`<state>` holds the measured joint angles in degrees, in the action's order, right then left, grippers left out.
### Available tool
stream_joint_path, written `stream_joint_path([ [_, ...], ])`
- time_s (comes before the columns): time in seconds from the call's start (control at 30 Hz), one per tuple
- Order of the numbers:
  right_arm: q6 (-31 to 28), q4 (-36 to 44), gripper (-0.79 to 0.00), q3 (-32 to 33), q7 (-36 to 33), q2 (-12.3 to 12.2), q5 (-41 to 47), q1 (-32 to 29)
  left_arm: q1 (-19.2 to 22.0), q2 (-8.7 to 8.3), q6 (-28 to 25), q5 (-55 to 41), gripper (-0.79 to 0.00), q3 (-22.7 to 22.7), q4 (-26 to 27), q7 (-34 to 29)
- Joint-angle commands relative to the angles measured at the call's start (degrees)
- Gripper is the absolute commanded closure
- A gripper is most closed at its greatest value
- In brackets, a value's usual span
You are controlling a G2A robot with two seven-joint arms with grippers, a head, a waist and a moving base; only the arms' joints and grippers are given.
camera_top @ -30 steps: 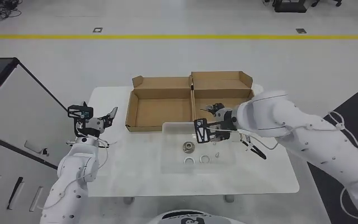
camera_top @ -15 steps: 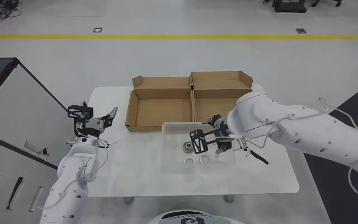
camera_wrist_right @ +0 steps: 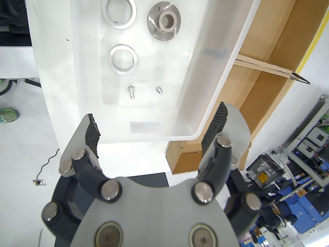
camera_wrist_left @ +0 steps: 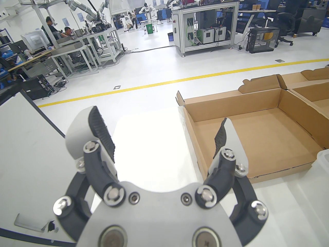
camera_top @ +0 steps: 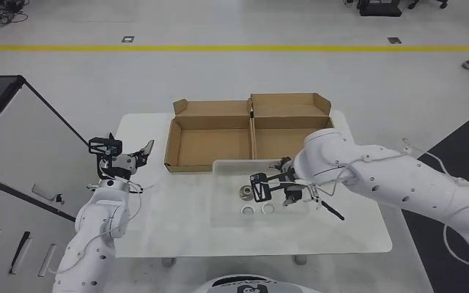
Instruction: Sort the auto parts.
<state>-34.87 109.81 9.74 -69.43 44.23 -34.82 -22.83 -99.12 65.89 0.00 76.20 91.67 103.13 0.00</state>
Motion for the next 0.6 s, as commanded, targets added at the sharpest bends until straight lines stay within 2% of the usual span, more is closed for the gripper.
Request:
stream_joint_path([
  [0.0, 0.4, -0.3, -0.785, 0.0, -0.4, 0.2, -0.2, -0.6, 0.0, 0.00, 0.0, 0.0, -0.785, 0.0, 0.0, 0.0],
  [0.57, 4.9, -3.4, -0.785, 0.0, -4.9, 1.8, 0.6, -3.3, 0.0, 0.00, 0.0, 0.0, -0.785, 0.0, 0.0, 0.0],
])
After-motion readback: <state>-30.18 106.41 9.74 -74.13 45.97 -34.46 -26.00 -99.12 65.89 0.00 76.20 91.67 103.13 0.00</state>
